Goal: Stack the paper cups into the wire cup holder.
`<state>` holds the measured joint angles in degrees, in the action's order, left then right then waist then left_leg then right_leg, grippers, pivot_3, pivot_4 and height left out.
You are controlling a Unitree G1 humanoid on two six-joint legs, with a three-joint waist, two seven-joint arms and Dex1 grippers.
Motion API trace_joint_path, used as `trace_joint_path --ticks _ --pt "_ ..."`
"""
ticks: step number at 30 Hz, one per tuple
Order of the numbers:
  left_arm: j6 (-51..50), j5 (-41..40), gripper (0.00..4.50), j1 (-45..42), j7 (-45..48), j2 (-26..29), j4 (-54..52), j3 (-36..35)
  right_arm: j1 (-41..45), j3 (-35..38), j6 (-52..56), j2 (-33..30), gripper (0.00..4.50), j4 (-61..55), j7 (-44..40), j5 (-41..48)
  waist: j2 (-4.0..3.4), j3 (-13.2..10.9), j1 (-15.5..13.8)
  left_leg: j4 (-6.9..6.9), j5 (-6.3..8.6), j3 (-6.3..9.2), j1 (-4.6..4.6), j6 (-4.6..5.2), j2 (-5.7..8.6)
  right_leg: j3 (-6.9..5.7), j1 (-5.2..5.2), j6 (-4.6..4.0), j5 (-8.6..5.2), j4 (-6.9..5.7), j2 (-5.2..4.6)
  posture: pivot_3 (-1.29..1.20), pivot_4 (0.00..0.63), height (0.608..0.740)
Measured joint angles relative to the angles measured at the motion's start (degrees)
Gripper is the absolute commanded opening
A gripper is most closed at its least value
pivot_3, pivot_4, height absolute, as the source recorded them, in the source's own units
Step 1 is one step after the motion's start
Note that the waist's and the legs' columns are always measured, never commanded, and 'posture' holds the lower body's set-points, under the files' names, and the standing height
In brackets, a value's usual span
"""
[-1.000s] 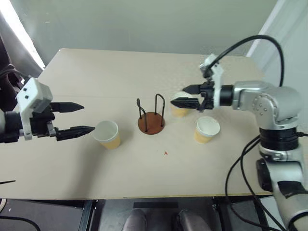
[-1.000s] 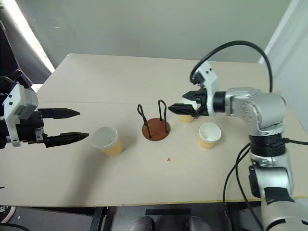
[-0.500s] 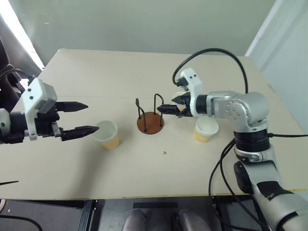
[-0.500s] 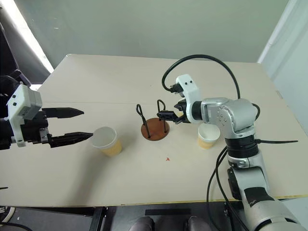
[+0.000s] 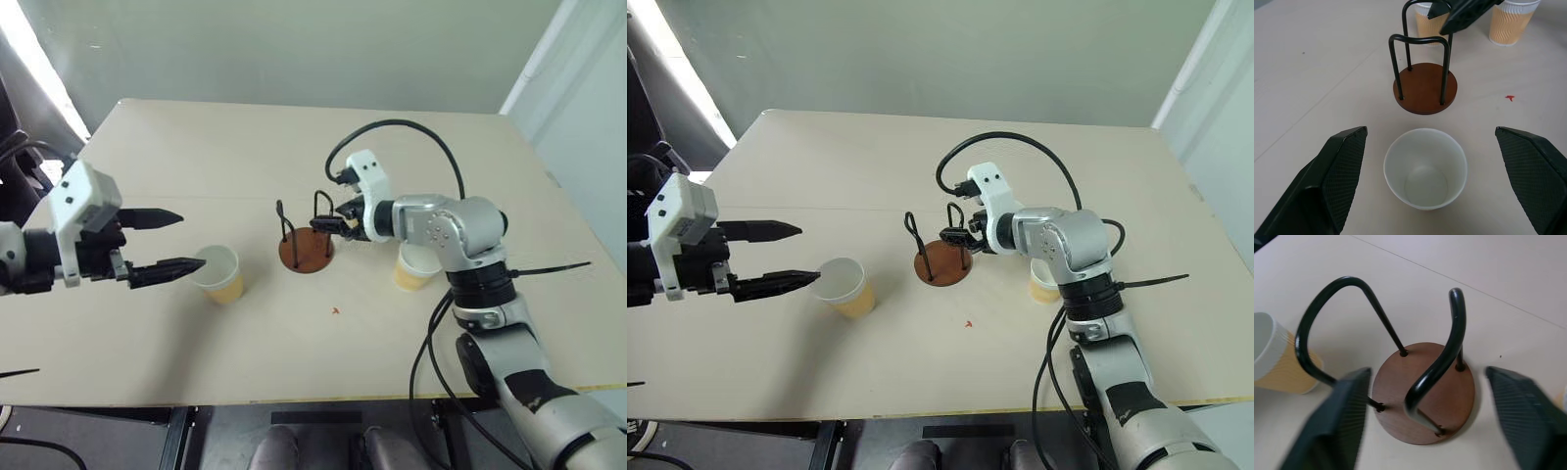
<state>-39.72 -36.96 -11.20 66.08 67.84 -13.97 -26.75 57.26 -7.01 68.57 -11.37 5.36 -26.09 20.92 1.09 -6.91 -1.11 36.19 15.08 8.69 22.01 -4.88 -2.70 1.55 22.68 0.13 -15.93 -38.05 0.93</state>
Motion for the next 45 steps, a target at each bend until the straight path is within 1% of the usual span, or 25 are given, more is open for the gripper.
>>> trace_joint_path --ticks 1,2,4,7,12,15,17,21,25,32,37,41,43,44,45 --pt "-0.1 0.0 4.5 0.1 0.0 0.0 0.0 0.0 0.0 -0.2 -0.2 0.0 2.12 0.1 0.0 -0.1 0.0 0.0 0.0 0.0 0.0 0.0 0.0 -0.01 0.0 0.0 0.0 0.0 0.0 0.0 0.0 0.0 0.15 0.74" --pt "-0.1 0.0 4.5 0.1 -0.1 0.0 0.0 -0.1 0.0 -0.3 -0.4 0.0 1.83 0.2 0.0 -0.2 0.0 0.0 0.0 0.0 -0.01 0.0 0.0 -0.02 0.0 0.0 0.0 0.0 0.0 0.0 0.0 0.0 0.15 0.74" --pt "-0.2 0.0 4.5 0.1 -0.1 0.0 0.0 -0.3 0.0 -0.5 -0.7 -0.3 1.05 0.4 -0.2 -0.3 0.0 0.0 0.0 0.0 -0.01 0.0 0.01 -0.03 0.0 0.0 0.0 0.0 0.0 0.0 0.0 0.0 0.15 0.74" --pt "-0.2 -0.1 4.5 0.1 -0.2 0.0 0.0 -0.3 0.0 -1.5 -0.7 -2.2 0.01 0.3 -2.5 -0.1 0.0 0.0 0.0 0.0 0.0 0.0 0.02 -0.04 0.0 0.0 0.0 -0.01 0.0 0.0 0.0 0.0 0.15 0.74" --pt "-0.2 -0.5 4.5 -0.9 0.9 0.2 0.1 0.1 -0.6 -5.8 -0.6 -9.5 0.01 -3.3 -12.0 2.3 0.01 0.0 -0.1 0.0 -0.01 -0.01 0.08 -0.09 0.01 -0.01 0.0 -0.01 0.0 0.03 0.0 0.0 0.15 0.74" --pt "-0.2 -1.6 4.5 -1.4 3.4 0.8 -0.4 1.5 -1.6 -8.4 -3.3 -13.8 0.01 -5.6 -19.0 3.3 0.02 0.0 -0.1 0.01 -0.01 -0.04 0.08 -0.1 0.0 -0.01 0.0 -0.01 0.0 0.02 0.0 0.0 0.15 0.74" --pt "-0.2 -2.3 4.5 -2.1 5.1 1.0 -1.4 3.7 -2.1 -10.6 -6.1 -16.8 0.01 -5.9 -23.6 3.5 0.02 0.0 -0.1 0.02 -0.01 -0.04 0.08 -0.1 0.01 0.0 -0.01 0.0 0.0 0.01 0.0 0.0 0.15 0.74" --pt "-0.4 -3.9 4.5 -4.3 7.0 1.0 -4.9 9.3 -3.0 -13.8 -11.4 -20.6 0.01 -7.1 -31.3 3.5 0.03 0.0 -0.1 0.05 -0.02 -0.06 0.07 -0.1 0.0 0.0 -0.01 0.0 0.0 -0.02 0.01 0.0 0.15 0.74" --pt "-1.0 -5.6 4.5 -6.5 8.0 1.0 -9.4 14.4 -5.1 -15.2 -16.9 -22.3 0.01 -10.7 -37.6 3.5 0.04 0.0 0.0 0.05 -0.01 -0.16 0.06 -0.09 -0.01 0.0 -0.03 0.0 0.01 -0.01 0.03 0.0 0.15 0.74" --pt "-1.3 -4.9 4.5 -8.1 9.7 1.1 -11.0 19.6 -7.4 -16.8 -25.5 -23.1 0.01 -10.5 -41.4 0.0 0.05 0.0 0.2 0.11 -0.01 -0.11 0.01 -0.07 -0.06 0.02 -0.07 0.0 0.01 -0.06 0.03 0.0 0.15 0.74" --pt "-0.8 -2.8 4.5 -8.2 9.7 1.8 -11.0 20.3 -8.2 -16.8 -32.7 -23.2 0.01 -8.5 -42.7 -3.9 0.06 0.0 0.2 0.11 0.01 -0.08 0.0 -0.04 -0.06 0.02 -0.1 0.0 0.01 -0.04 0.03 0.0 0.15 0.74" --pt "-0.7 -2.3 4.5 -8.1 9.7 1.8 -11.0 20.3 -8.2 -16.8 -34.1 -23.2 0.01 -8.4 -43.9 -4.9 0.06 0.0 0.0 0.11 0.01 -0.08 -0.07 -0.04 -0.06 0.02 -0.18 0.0 0.01 -0.03 0.03 0.0 0.15 0.74" --pt "-0.7 -2.3 4.5 -8.1 9.7 1.8 -11.0 20.2 -8.2 -16.8 -34.4 -23.6 0.57 -8.8 -44.4 -5.4 0.07 0.0 0.0 0.12 0.01 -0.08 -0.08 -0.04 -0.05 0.02 -0.21 0.0 0.01 -0.04 0.03 0.0 0.15 0.74" --pt "-0.7 -2.2 4.5 -8.1 9.7 1.8 -11.0 20.2 -8.3 -16.9 -34.4 -23.9 0.77 -8.9 -44.7 -5.9 0.07 0.0 -0.1 0.12 0.01 -0.08 -0.08 -0.04 -0.05 0.02 -0.21 0.0 0.01 -0.04 0.03 0.0 0.15 0.74" --pt "-0.7 -2.2 4.5 -8.1 9.7 1.8 -11.0 20.2 -8.4 -17.0 -34.4 -24.3 1.09 -8.8 -45.0 -6.5 0.07 0.0 -0.1 0.13 0.01 -0.08 -0.08 -0.04 -0.06 0.02 -0.21 0.0 0.01 -0.03 0.03 0.0 0.15 0.74"
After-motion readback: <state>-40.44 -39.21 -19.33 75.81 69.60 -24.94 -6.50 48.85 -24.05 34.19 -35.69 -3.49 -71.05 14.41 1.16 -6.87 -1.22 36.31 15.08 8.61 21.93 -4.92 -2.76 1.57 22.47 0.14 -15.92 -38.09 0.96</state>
